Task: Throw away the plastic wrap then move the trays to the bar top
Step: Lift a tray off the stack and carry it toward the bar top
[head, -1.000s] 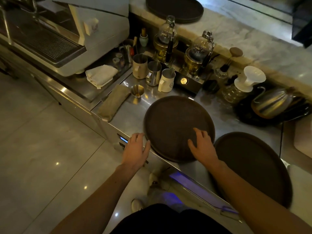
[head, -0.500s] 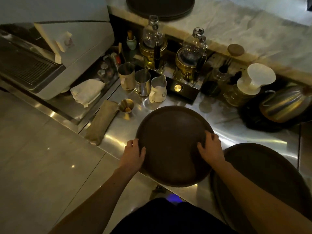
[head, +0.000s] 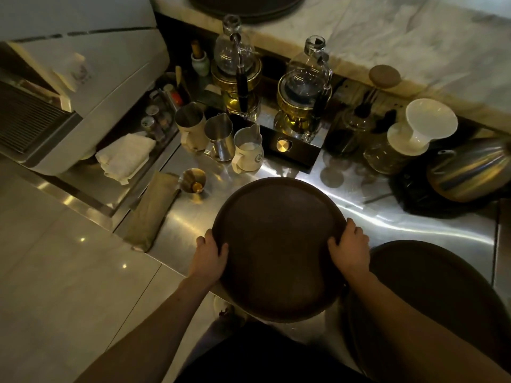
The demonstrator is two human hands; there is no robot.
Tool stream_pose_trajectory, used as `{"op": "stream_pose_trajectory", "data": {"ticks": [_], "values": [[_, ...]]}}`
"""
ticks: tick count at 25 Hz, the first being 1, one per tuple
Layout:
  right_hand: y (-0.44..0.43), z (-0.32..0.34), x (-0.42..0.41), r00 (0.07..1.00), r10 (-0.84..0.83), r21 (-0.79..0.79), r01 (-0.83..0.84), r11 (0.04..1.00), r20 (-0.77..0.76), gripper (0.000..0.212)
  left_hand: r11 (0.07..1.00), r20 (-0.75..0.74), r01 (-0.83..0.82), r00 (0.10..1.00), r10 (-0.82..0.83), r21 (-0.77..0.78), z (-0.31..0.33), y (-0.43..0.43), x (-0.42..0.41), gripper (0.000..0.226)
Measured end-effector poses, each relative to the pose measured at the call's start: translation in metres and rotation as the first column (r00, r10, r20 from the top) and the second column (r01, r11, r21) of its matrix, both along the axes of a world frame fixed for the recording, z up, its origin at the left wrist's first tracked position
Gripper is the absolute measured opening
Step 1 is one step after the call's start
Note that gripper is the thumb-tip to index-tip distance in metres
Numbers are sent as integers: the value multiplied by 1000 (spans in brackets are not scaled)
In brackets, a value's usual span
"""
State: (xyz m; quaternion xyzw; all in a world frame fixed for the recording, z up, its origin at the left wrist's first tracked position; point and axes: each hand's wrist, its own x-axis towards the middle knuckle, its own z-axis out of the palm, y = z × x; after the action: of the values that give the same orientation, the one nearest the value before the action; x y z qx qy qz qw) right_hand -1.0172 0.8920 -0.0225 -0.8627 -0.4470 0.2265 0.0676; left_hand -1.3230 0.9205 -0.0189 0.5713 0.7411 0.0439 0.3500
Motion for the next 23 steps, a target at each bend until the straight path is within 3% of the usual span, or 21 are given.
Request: {"op": "stream_pose_trajectory", "data": {"ticks": [4, 11, 15, 23], "values": [[6, -4, 1, 993, -69, 10, 71, 997, -99, 49, 999, 18, -45, 999, 45, 4, 0, 3, -2, 47], [-4, 10, -21, 986, -67, 169, 92, 981, -150, 47, 973, 39, -123, 992, 117, 193, 21, 0, -29, 45], [-24, 27, -31, 988, -83, 233, 113, 966, -132, 44, 966, 87, -79, 994, 60, 245, 33, -2, -39, 47], [-101, 67, -55, 946, -294, 323, 322, 890, -135, 44, 921, 180, 86, 970, -165, 380, 49, -11, -38, 40]]}}
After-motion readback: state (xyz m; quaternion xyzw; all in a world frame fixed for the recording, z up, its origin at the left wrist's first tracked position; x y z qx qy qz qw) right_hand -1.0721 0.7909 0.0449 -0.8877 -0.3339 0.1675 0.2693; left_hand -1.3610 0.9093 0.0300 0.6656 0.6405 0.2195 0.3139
